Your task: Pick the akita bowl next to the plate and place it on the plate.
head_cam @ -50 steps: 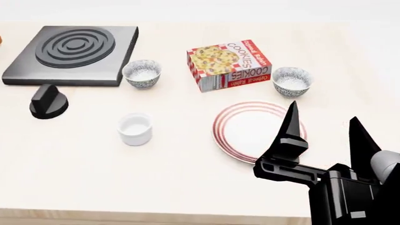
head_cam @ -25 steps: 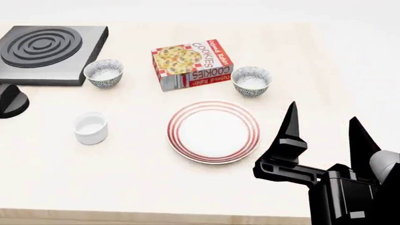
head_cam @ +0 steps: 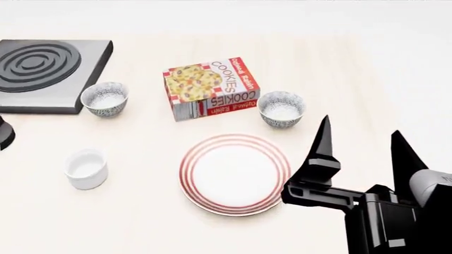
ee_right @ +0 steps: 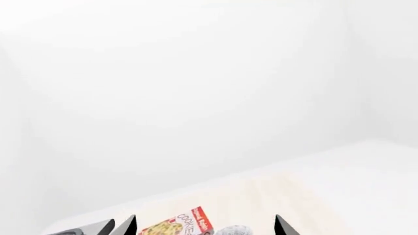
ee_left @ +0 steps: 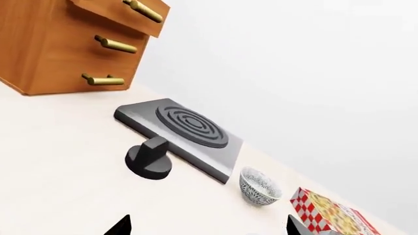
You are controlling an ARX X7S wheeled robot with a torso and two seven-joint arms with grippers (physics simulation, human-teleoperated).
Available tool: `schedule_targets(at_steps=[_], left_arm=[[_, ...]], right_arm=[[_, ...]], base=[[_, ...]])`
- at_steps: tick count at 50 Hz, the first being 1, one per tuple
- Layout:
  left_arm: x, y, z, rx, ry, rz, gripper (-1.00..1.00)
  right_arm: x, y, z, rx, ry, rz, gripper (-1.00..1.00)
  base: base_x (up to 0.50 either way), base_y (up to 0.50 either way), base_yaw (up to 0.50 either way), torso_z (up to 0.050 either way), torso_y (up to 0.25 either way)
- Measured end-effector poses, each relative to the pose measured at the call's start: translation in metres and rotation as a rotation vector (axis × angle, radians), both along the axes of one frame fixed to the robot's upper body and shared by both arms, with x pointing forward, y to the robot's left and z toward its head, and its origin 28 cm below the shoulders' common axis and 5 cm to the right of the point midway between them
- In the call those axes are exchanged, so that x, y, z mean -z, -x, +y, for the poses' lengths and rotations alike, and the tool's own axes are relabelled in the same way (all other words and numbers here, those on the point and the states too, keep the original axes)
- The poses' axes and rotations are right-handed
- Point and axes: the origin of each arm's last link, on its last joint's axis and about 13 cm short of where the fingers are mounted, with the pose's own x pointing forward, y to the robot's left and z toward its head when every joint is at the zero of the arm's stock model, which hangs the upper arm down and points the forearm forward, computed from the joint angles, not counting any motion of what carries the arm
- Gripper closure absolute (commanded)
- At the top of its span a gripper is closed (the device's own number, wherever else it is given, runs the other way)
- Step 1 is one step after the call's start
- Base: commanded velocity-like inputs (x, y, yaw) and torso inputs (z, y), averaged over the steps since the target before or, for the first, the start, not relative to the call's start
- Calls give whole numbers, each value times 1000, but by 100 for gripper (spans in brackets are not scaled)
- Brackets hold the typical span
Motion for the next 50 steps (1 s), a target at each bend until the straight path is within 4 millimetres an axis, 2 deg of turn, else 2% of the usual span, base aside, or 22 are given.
schedule_targets(at_steps=[50], left_arm=[[0,0,0,1,5,-2,-100]], right_arm=[[2,-1,1,-6,23,8,-100]], base=[[500,0,0,0,1]])
